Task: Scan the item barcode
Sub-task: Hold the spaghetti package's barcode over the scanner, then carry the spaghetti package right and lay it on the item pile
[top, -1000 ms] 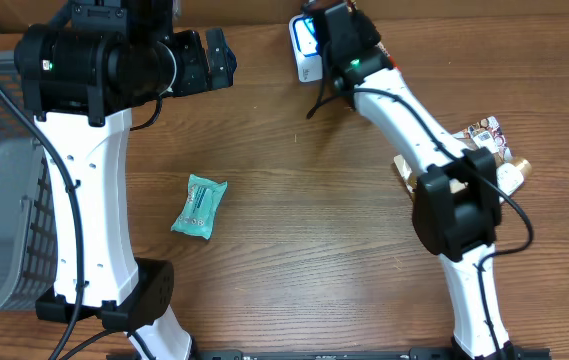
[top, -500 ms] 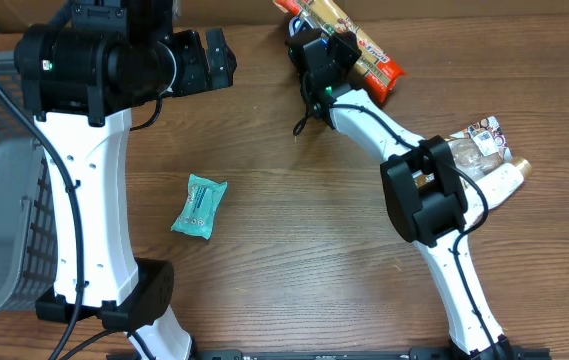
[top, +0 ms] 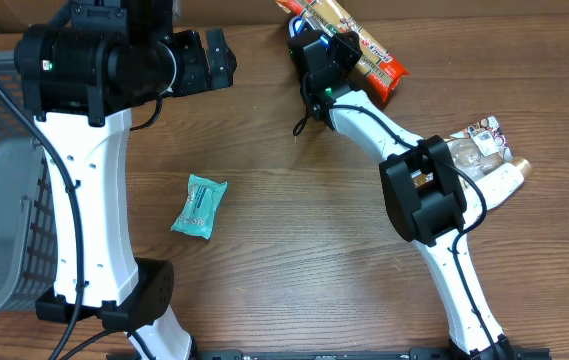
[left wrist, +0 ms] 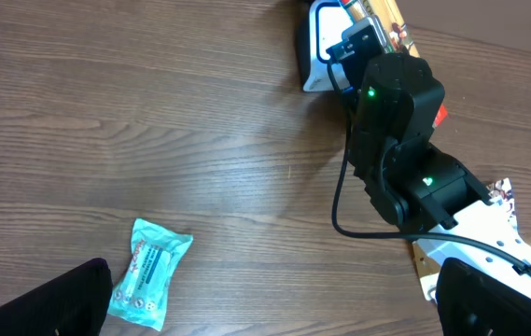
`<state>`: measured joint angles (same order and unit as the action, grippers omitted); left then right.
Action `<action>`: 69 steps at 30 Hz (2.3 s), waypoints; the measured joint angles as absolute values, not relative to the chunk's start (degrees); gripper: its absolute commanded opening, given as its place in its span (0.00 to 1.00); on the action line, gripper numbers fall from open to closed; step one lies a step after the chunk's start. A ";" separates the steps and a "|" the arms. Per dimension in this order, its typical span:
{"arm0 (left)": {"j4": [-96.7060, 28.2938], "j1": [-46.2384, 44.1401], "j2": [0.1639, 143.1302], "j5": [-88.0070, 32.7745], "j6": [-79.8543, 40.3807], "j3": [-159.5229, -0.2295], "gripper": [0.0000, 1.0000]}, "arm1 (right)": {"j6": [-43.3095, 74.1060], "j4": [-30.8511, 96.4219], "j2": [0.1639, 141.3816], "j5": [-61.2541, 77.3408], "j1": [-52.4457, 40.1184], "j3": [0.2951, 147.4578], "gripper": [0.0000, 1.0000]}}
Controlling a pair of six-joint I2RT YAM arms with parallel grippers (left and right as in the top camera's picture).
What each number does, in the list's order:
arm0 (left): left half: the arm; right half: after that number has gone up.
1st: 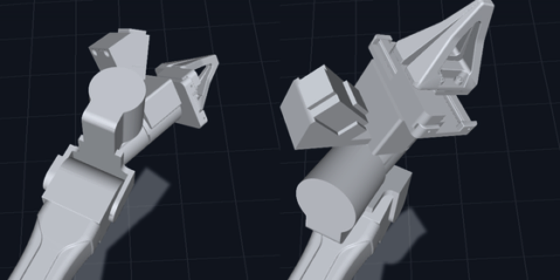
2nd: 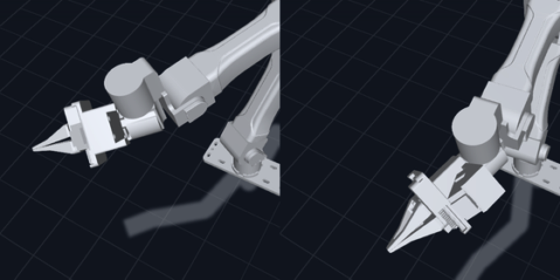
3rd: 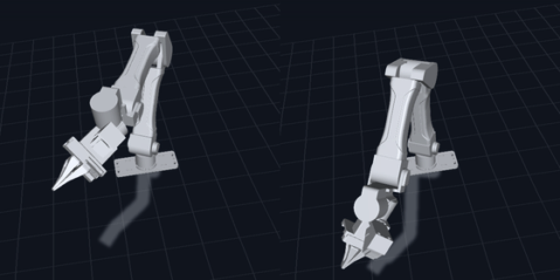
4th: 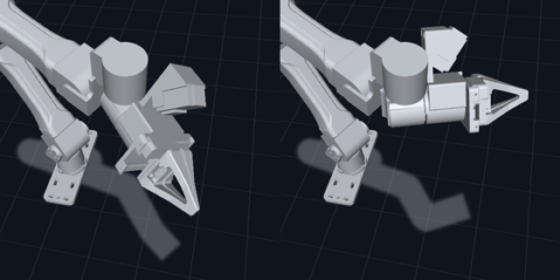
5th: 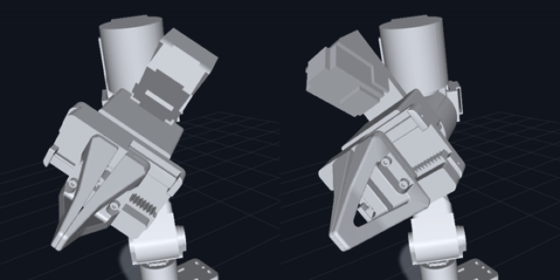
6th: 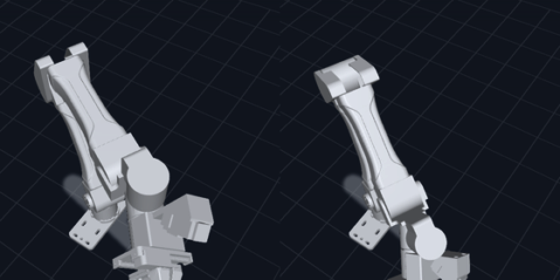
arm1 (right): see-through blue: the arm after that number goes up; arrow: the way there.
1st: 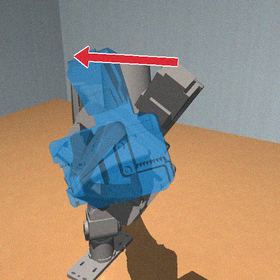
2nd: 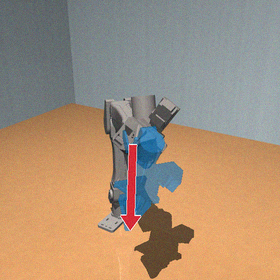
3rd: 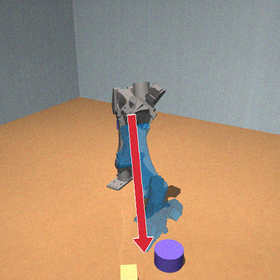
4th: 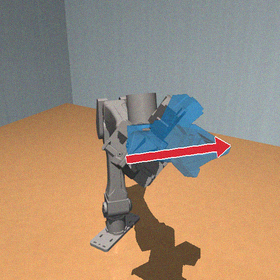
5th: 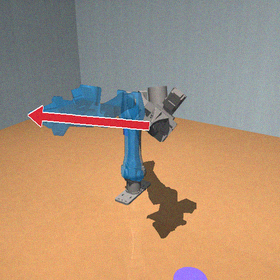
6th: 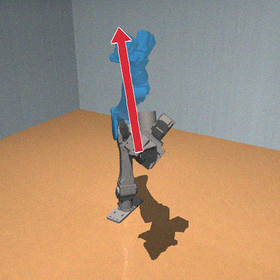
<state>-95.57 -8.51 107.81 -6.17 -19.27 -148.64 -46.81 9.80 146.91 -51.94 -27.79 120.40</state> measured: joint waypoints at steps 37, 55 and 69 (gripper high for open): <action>-95.57 -8.51 107.81 -6.17 -19.27 -148.64 0.99 | 26.68 82.17 97.69 -2.96 -2.26 112.95 0.04; -95.59 -8.51 107.81 -6.17 -19.27 -148.64 0.99 | 40.27 52.01 99.18 -4.91 4.25 70.76 0.39; -95.59 -8.51 107.81 -6.17 -19.27 -148.64 1.00 | 30.50 63.92 92.27 1.17 4.60 88.92 0.88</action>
